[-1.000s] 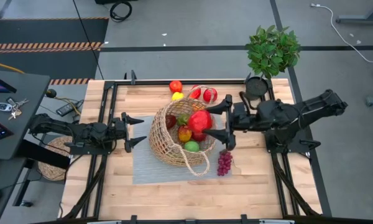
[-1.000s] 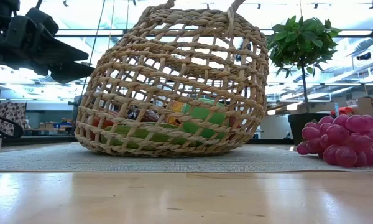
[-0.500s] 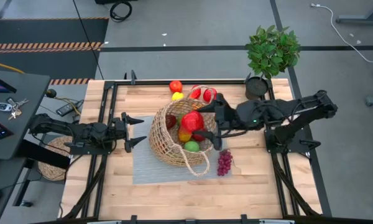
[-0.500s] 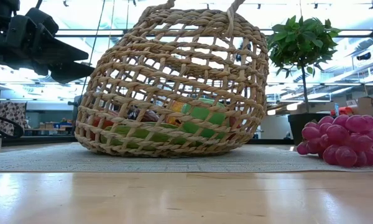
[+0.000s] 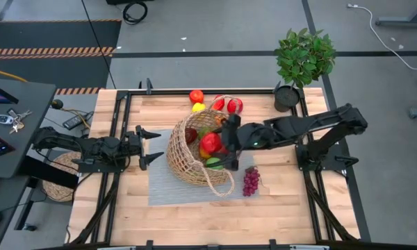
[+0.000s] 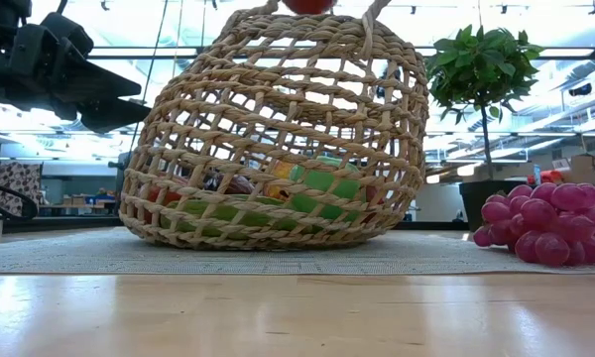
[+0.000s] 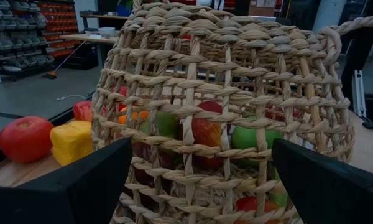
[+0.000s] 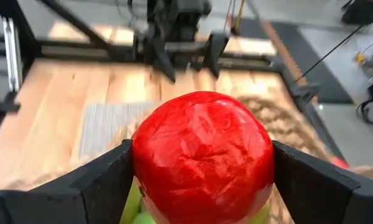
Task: Build produce basket
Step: Put the bottom red apple into the mesh basket
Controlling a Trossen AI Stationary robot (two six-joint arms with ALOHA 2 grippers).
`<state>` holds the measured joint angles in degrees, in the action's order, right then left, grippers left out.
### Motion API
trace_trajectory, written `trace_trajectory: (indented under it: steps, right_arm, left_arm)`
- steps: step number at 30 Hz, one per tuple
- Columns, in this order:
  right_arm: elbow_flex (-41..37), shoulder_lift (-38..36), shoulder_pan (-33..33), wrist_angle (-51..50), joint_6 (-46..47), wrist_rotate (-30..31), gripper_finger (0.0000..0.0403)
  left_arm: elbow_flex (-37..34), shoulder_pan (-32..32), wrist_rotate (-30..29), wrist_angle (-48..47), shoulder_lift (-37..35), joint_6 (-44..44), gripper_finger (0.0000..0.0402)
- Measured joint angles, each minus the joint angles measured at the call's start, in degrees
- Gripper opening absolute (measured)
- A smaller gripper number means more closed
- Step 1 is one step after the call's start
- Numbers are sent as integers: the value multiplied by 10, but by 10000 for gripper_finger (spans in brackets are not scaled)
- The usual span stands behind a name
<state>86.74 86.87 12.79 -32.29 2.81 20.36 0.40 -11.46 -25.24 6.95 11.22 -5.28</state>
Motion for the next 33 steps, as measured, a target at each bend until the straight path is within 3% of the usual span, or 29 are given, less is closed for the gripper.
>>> trace_trajectory:
  steps: [23,33]
  right_arm:
    - [-1,125,-63,-76,7,-78,354]
    - [-9,124,-74,-98,30,-82,371]
  left_arm:
    - [0,0,0,0,0,0,394]
    - [0,0,0,0,0,0,394]
